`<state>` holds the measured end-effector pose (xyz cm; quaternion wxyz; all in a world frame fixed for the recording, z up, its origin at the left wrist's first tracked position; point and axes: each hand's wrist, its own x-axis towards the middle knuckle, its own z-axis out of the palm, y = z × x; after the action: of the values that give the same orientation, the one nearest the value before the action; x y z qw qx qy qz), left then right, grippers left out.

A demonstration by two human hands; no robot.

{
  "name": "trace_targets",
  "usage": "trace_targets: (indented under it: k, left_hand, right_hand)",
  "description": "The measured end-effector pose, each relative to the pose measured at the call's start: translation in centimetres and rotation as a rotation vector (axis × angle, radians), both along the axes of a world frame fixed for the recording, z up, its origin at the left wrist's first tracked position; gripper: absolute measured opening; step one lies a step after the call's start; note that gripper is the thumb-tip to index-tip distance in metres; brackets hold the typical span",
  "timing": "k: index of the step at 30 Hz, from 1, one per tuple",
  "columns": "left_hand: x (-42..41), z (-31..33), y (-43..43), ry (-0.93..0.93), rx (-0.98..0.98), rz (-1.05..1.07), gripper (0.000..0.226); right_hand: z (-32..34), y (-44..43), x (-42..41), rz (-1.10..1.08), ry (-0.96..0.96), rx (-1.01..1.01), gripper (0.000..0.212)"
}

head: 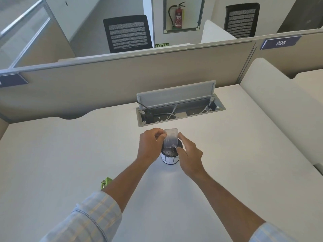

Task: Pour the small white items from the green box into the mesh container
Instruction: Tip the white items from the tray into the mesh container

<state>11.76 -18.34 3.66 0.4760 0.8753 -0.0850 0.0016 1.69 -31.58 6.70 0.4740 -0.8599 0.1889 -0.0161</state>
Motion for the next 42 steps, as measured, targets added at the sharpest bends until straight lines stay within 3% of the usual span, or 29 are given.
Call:
trace_targets:
  k: [5,10,15,20,24,28,32,36,39,42]
  left_hand:
    - [-0.8,-0.5,-0.1,-0.040,0.029,0.013,0.012]
    - [-1.5,-0.5,-0.1,-0.052,0.030,0.031,0.011]
    - [-2.4,-0.2,0.2,-0.109,0.004,0.008,0.012]
    - [-3.7,-0.5,0.4,-0.174,0.010,-0.005,0.014]
    - [-4.2,-0.4,0.6,-0.159,0.005,0.005,0.015]
    - [-4.2,-0.2,0.6,-0.162,0.015,0.002,0.015]
    - [-4.2,-0.1,0.6,-0.162,0.015,0.013,0.015]
    - [-4.4,0.0,0.5,-0.169,0.015,0.003,0.014]
    - [-4.4,0.1,0.5,-0.174,0.016,0.001,0.014]
    - [-4.7,0.4,0.4,-0.187,0.028,-0.007,0.014]
  right_hand:
    - [0.0,0.2,-0.4,-0.071,-0.008,0.046,0.063]
    - [-0.1,0.7,-0.8,-0.031,-0.013,0.061,0.060]
    - [0.4,0.6,-1.0,-0.089,-0.021,0.067,0.077]
    - [0.1,1.0,-1.4,-0.075,0.001,0.108,0.067]
    - [0.2,1.1,-1.4,-0.082,0.007,0.090,0.079]
    - [0.2,1.3,-1.5,-0.064,0.006,0.124,0.067]
    - [0.3,1.2,-1.5,-0.091,0.009,0.121,0.077]
    - [0.2,1.3,-1.5,-0.069,0.002,0.136,0.070]
    - [0.1,1.4,-1.7,-0.089,-0.013,0.131,0.083]
    - [-0.2,1.1,-1.6,-0.087,-0.012,0.139,0.067]
